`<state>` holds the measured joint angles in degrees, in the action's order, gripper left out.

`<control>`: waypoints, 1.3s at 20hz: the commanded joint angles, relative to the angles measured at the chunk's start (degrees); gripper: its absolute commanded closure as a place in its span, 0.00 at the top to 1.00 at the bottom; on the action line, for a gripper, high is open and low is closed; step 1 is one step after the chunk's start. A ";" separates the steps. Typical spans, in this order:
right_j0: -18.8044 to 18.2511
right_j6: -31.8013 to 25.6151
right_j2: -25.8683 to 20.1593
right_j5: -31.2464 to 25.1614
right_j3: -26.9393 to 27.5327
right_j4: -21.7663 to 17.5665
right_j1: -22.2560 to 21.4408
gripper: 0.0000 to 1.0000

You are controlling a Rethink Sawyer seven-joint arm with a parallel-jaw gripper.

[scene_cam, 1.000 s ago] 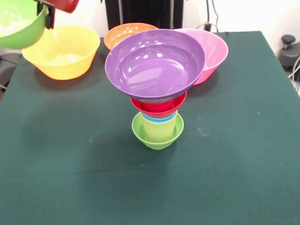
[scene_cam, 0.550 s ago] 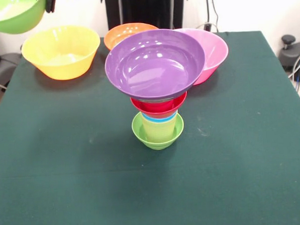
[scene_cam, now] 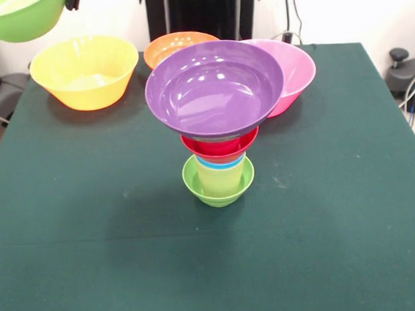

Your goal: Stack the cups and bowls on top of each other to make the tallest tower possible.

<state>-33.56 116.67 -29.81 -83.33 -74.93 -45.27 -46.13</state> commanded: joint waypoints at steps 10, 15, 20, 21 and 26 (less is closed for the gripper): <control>5.70 -9.75 -0.77 -5.28 4.89 2.80 3.58 0.00; 6.67 -7.91 0.03 -5.10 4.76 3.57 3.82 0.00; 7.63 -4.94 0.64 -3.36 3.61 5.22 4.17 0.00; 7.73 -4.80 0.80 -3.25 3.62 5.32 4.26 0.00; 8.74 -2.74 1.29 -2.77 3.48 6.37 4.79 0.00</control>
<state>-26.94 116.67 -29.74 -83.34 -70.93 -39.23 -45.74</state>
